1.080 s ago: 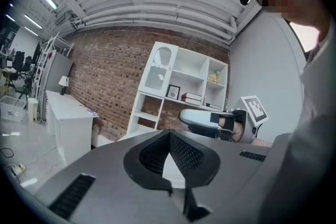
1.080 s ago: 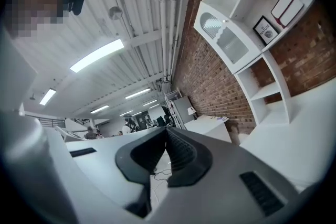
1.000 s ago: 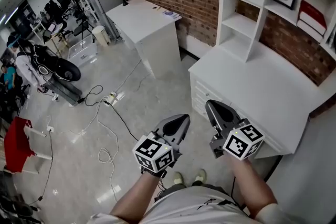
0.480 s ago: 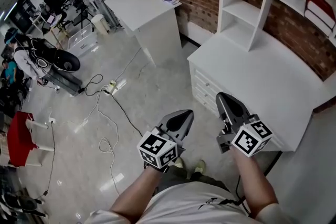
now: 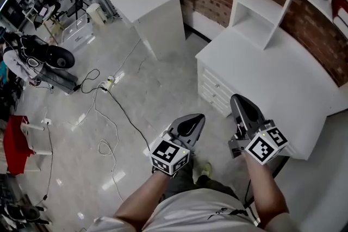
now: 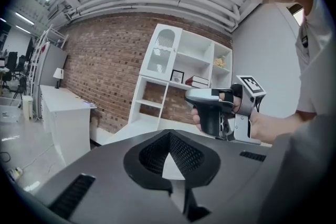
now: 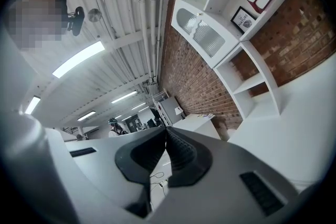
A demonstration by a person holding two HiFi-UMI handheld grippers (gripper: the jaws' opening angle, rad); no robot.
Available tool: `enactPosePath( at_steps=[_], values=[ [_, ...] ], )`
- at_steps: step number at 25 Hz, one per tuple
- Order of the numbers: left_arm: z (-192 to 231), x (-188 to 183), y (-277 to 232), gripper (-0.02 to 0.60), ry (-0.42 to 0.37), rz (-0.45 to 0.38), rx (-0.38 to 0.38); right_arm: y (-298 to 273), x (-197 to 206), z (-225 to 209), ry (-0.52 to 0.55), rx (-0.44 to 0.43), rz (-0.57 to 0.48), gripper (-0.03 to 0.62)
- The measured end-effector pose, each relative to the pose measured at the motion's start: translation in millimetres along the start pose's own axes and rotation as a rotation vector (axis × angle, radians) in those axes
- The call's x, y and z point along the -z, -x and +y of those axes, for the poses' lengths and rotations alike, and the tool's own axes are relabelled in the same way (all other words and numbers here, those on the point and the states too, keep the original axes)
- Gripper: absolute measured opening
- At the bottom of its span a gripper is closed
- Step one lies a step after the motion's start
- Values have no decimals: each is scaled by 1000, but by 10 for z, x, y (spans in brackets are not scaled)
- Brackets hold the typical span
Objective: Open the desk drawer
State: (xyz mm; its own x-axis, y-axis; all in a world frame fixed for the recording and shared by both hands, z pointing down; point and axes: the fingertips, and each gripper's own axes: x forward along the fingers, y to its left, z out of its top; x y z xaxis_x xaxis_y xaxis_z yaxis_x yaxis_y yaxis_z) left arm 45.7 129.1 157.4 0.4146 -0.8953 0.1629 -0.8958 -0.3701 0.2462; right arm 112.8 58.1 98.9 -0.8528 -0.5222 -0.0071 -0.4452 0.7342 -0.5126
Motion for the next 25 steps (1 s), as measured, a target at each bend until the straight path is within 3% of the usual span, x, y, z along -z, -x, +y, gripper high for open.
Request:
enactPosePath(
  at_steps=[12, 18, 25],
  values=[
    [1175, 644, -772, 12, -106, 61, 126, -1045, 289, -507, -13, 113, -26, 18],
    [1620, 1315, -1315, 12, -88, 122, 134, -1341, 471, -982, -12, 152, -51, 18],
    [2044, 2307, -2027, 21, -55, 177, 84, -1578, 814, -1687, 14, 169, -85, 18]
  ],
)
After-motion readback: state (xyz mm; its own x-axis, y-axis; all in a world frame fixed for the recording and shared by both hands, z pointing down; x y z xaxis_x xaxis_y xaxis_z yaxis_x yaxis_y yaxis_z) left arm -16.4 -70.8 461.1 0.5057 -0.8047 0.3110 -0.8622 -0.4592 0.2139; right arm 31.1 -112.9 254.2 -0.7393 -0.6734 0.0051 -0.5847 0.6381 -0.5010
